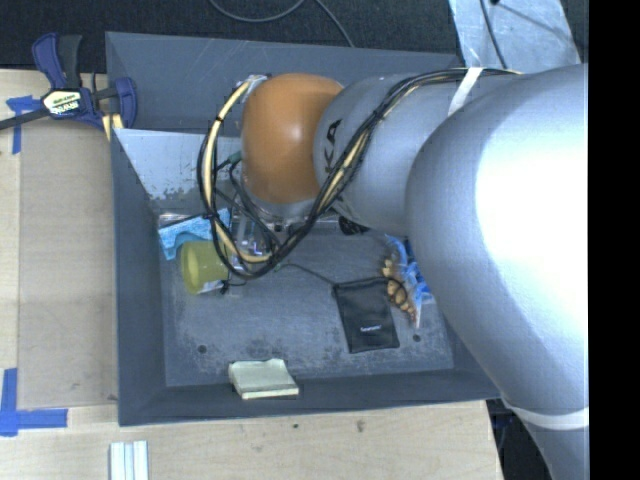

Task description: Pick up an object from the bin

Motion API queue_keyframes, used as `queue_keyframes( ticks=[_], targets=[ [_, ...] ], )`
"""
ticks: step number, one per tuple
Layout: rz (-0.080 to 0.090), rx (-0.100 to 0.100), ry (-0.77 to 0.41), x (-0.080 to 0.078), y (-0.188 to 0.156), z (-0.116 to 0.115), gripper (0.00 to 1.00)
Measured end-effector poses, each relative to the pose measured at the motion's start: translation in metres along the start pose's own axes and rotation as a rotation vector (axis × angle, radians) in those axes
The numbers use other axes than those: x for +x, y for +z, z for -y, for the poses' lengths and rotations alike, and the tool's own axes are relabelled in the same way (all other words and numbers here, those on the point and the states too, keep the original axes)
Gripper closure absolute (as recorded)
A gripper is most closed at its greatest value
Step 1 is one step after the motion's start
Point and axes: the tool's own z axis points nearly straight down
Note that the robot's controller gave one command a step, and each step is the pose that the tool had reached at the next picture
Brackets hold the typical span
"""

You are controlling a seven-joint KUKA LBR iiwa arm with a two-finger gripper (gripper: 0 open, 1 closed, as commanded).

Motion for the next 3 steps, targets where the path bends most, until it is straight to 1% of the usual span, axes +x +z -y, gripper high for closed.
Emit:
queue_keyframes(
  ticks=[1, 3],
  targets=[
    [-0.005, 0.002, -0.090, -0.0020, 0.0343, 0.0128, 1.00],
    [-0.005, 0.001, -0.090, 0.0000, 0.0302, 0.0127, 1.00]
  ],
)
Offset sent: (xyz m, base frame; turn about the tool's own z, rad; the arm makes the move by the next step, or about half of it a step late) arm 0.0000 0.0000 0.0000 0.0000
